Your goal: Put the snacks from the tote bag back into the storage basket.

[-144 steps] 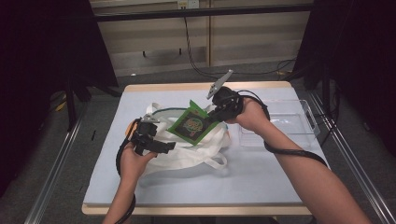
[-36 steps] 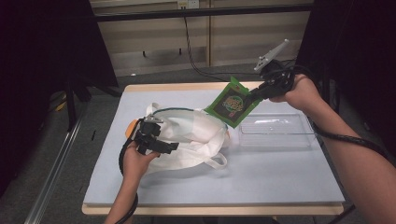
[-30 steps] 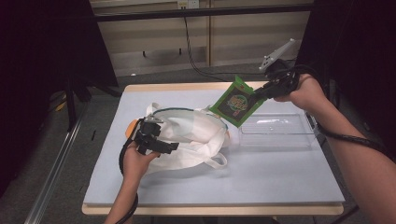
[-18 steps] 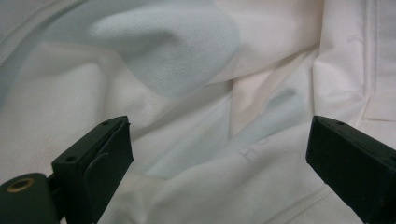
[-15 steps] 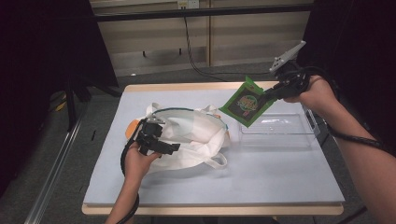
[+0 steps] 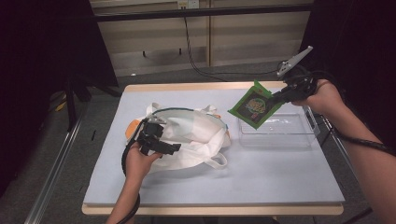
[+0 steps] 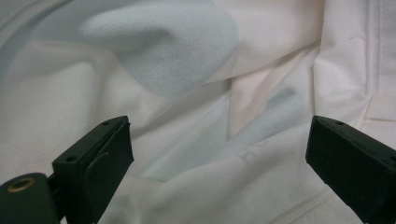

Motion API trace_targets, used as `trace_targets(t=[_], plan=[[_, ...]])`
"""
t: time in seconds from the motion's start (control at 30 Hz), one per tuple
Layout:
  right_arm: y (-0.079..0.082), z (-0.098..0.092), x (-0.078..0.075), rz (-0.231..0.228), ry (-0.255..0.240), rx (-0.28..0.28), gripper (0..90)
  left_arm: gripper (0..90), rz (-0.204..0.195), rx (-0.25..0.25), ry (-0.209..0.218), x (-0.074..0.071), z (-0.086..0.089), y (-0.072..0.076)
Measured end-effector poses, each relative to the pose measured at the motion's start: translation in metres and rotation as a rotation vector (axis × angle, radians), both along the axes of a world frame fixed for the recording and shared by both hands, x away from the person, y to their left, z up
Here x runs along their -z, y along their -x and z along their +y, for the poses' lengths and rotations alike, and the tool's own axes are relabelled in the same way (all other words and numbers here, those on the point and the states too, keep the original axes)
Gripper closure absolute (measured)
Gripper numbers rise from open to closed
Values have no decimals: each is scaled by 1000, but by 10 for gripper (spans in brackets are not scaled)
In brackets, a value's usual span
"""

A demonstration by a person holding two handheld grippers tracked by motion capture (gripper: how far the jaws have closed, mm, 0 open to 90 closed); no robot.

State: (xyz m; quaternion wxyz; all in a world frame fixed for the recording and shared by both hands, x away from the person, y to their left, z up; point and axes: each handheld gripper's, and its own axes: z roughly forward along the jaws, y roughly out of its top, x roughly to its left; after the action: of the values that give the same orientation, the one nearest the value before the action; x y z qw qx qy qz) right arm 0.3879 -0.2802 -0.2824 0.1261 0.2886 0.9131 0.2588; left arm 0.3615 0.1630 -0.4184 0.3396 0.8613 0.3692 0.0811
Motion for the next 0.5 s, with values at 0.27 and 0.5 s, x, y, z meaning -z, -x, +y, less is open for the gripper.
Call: trace_targets(t=[0.27, 0.5], plan=[[1, -11, 3, -11, 17, 8, 855, 74, -2, -2, -4, 1, 0, 0], [1, -18, 9, -2, 23, 28, 853, 74, -9, -17, 1, 2, -1, 0]])
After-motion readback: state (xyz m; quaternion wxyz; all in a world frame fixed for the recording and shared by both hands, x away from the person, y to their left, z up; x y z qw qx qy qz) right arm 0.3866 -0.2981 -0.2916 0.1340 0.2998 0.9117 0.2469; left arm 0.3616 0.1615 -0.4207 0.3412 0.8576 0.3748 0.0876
